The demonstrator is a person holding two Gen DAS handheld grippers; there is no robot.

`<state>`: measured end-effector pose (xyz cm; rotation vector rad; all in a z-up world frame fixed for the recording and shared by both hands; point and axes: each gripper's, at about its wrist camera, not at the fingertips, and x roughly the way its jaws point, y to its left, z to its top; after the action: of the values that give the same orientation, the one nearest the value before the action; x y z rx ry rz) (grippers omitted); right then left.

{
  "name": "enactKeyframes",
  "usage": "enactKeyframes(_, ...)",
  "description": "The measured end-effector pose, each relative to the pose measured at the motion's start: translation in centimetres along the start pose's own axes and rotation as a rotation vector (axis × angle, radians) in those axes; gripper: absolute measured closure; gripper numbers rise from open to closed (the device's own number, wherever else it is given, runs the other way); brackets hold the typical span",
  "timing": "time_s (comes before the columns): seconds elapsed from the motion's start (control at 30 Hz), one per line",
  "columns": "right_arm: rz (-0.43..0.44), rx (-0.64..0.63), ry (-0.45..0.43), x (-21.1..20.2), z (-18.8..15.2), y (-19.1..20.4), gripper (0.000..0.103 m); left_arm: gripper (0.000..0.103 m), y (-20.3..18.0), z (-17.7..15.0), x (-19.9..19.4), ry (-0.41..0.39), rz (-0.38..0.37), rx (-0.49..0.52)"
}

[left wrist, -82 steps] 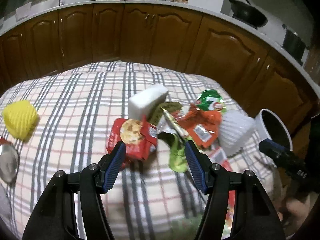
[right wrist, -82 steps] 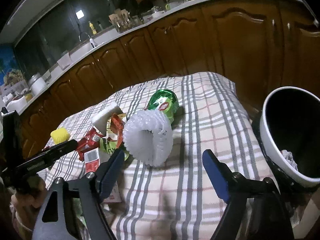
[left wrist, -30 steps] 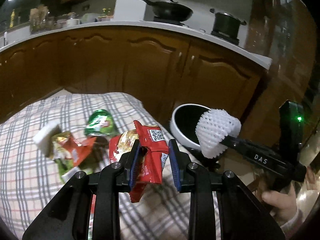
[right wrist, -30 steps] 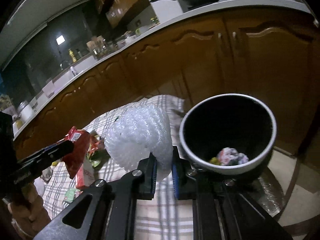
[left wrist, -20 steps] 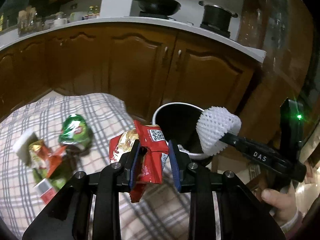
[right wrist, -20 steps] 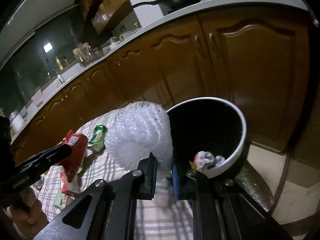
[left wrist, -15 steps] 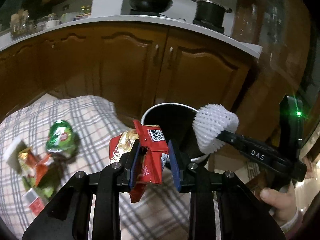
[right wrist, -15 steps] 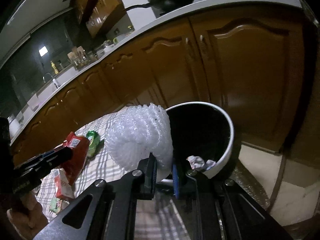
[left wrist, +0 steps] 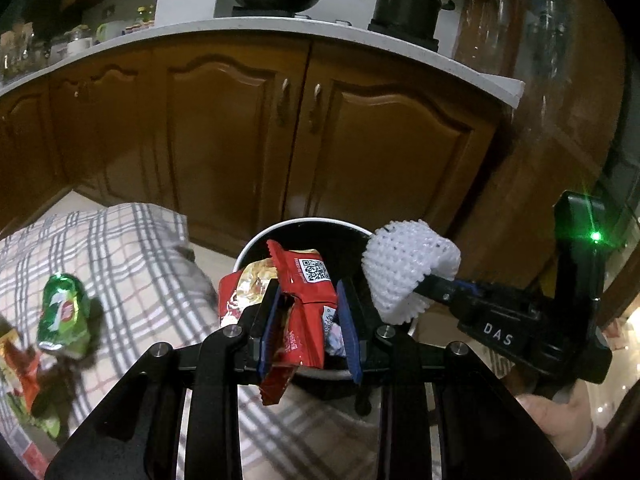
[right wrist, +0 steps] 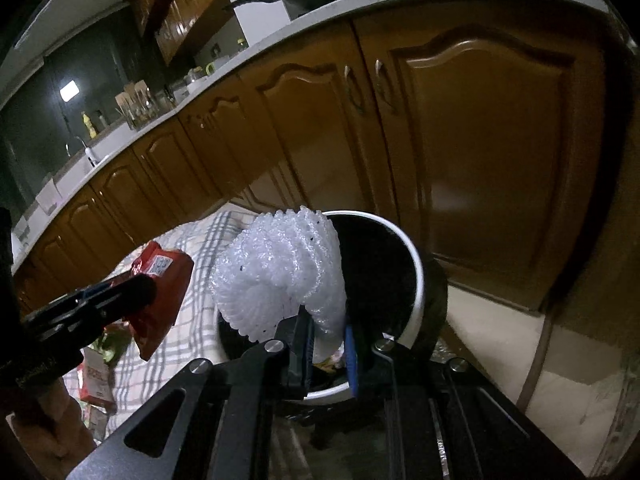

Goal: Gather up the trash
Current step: 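Carry both items over the black bin and open both tools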

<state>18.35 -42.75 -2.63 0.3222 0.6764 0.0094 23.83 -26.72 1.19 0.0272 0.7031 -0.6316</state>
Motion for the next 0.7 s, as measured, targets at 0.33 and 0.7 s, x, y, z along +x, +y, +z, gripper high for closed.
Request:
enactKeyframes(0.33, -0.016, 0.005, 0.036, 1.9, 0.6, -1.3, 0.088, 0.077, -0.1, 0.1, 3.0, 0.046, 0.002, -0.013)
enactKeyframes(0.7, -0.028, -0.004, 0.072, 3.3, 1.0, -1.9, 0.083, 0.075, -0.2, 0.1, 5.1, 0.09, 0.004, -0.018)
